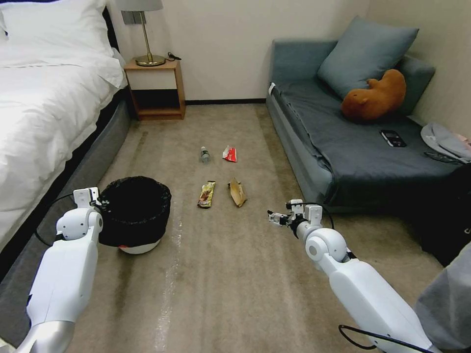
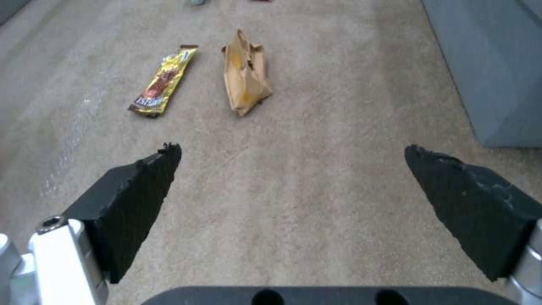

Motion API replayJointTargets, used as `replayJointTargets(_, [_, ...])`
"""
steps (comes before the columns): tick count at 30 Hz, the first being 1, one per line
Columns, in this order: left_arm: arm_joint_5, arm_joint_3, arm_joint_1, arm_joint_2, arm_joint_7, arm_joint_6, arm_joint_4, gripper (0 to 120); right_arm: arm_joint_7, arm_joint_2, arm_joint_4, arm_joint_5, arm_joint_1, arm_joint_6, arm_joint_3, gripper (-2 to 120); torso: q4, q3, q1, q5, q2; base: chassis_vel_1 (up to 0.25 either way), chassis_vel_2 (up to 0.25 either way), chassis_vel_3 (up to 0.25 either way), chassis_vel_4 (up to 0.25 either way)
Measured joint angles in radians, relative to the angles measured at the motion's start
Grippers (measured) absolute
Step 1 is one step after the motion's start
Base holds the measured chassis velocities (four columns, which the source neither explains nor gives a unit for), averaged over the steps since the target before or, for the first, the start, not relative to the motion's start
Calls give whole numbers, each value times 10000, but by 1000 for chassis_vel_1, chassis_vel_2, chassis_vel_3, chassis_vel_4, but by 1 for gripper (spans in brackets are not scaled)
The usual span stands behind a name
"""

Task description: Pick up the trash bin, then pick up the garbage on the floor and place it into the trash bin.

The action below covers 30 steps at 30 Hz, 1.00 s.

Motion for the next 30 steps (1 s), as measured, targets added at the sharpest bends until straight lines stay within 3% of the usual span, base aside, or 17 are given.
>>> replayJointTargets(5, [277, -76, 100, 90, 32, -130, -479, 7, -12, -18, 6, 13, 27, 53, -15, 100, 1, 0, 0, 1, 0, 0, 0, 0, 0])
replayJointTargets(8, [513, -109, 265, 204, 65, -290, -1175, 7, -33, -13, 31, 25, 65, 31, -41, 100, -1, 0, 0, 0, 0, 0, 0, 0, 0])
replayJointTargets(18, [620, -142, 842, 434, 29, -189, -2539, 7, -17, 109, 34, -396, -23, 12, -186, 100, -1, 0, 0, 1, 0, 0, 0, 0, 0])
replayJointTargets(30, [476, -486, 1514, 608, 239, -142, -2879, 7, -396, 499, -124, -633, -130, 422, -377, 100, 0, 0, 1, -1, 1, 0, 0, 0, 0])
